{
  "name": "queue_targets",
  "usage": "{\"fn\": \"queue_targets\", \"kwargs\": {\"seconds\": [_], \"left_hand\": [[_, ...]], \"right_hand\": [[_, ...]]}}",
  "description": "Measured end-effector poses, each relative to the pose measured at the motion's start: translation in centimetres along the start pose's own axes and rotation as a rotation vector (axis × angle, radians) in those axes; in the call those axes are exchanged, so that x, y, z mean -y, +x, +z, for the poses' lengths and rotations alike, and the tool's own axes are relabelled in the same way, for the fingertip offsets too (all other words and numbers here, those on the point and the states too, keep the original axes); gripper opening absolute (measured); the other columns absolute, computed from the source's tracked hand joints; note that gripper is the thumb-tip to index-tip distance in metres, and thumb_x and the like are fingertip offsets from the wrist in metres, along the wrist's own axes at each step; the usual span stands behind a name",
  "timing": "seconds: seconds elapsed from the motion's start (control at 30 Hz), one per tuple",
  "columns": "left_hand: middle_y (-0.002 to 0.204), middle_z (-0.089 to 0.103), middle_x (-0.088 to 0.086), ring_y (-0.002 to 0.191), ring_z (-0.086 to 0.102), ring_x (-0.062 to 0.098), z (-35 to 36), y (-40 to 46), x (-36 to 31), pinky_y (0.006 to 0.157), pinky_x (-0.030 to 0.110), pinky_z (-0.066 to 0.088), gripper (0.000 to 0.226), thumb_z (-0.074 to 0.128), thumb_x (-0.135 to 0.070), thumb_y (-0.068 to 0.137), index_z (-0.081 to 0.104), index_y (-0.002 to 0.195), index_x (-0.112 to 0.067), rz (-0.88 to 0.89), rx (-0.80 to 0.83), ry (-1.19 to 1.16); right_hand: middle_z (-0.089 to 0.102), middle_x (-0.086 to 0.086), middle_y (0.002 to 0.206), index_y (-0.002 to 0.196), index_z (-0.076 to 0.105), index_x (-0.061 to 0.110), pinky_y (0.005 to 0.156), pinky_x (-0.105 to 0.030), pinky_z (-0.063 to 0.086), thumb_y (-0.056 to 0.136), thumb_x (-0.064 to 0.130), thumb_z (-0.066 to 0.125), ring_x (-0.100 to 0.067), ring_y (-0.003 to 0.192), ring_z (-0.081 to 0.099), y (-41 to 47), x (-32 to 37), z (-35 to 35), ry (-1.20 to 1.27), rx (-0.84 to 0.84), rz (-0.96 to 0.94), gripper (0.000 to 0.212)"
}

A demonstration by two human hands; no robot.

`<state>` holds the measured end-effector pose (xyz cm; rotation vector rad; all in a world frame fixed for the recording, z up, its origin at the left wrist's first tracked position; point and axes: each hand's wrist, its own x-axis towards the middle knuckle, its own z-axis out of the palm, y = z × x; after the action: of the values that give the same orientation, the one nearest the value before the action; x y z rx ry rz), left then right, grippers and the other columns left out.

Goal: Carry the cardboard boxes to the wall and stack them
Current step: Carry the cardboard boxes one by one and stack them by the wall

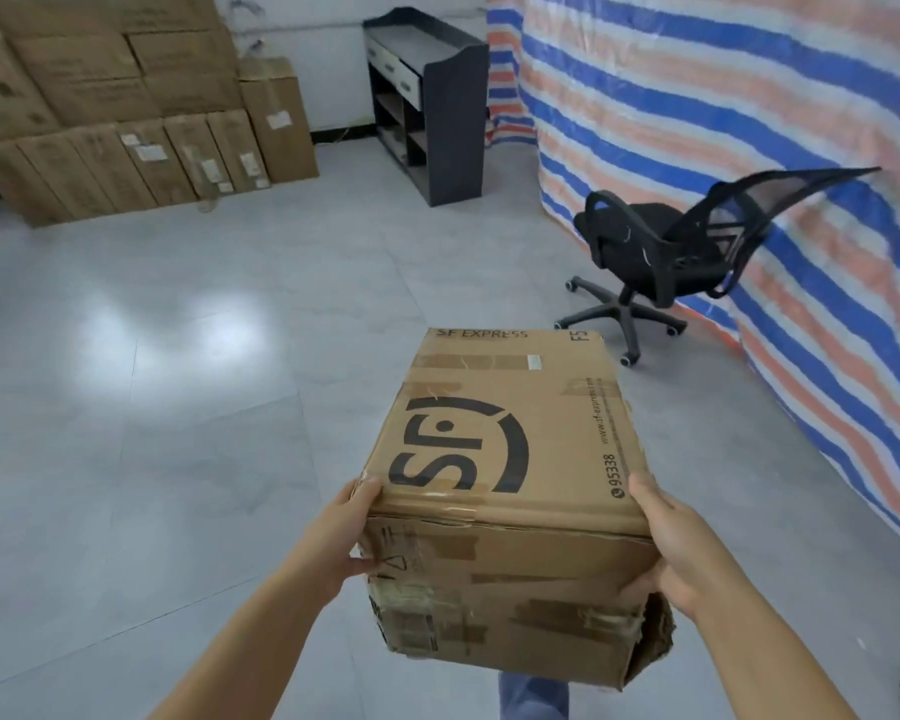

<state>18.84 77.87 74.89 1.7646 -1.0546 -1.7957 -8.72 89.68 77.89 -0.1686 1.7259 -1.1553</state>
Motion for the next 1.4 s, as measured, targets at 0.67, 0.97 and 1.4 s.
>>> {"fn": "queue_targets", "kwargs": {"seconds": [0.67, 0.97, 1.4], "left_hand": [[0.109, 0.052, 0.006, 0.103, 0.048, 0.021, 5.8, 21.1, -16.8, 0.075, 0.038, 0.054, 0.032, 0.043, -0.039, 0.098, 0.056, 0.121, -0.021, -0.100, -0.228, -0.234], [0.112, 0.054, 0.007, 0.100, 0.052, 0.019, -2.5, 34.1, -30.3, 0.085, 0.044, 0.052, 0.024, 0.045, -0.032, 0.097, 0.056, 0.116, -0.023, -0.011, -0.220, -0.212], [0.107, 0.053, 0.006, 0.094, 0.050, 0.017, -8.1, 49.9, -44.9, 0.089, 0.047, 0.052, 0.023, 0.048, -0.028, 0.096, 0.059, 0.116, -0.022, -0.008, -0.285, -0.273]], "right_hand": [[0.060, 0.006, 0.096, 0.120, 0.054, 0.027, 0.082, -0.062, 0.048, 0.101, 0.040, 0.037, -0.024, 0.091, 0.057, 26.1, 24.0, 11.1, -0.300, 0.198, -0.025, 0.028], [0.058, -0.008, 0.128, 0.132, 0.054, 0.021, 0.080, -0.069, 0.045, 0.099, 0.046, 0.040, -0.039, 0.114, 0.053, 36.5, 33.6, 26.1, -0.298, 0.219, -0.036, 0.044], [0.055, -0.007, 0.128, 0.132, 0.053, 0.024, 0.059, -0.054, 0.052, 0.099, 0.046, 0.039, -0.040, 0.111, 0.054, 50.2, 46.5, 41.0, -0.360, 0.278, -0.073, 0.042]]}}
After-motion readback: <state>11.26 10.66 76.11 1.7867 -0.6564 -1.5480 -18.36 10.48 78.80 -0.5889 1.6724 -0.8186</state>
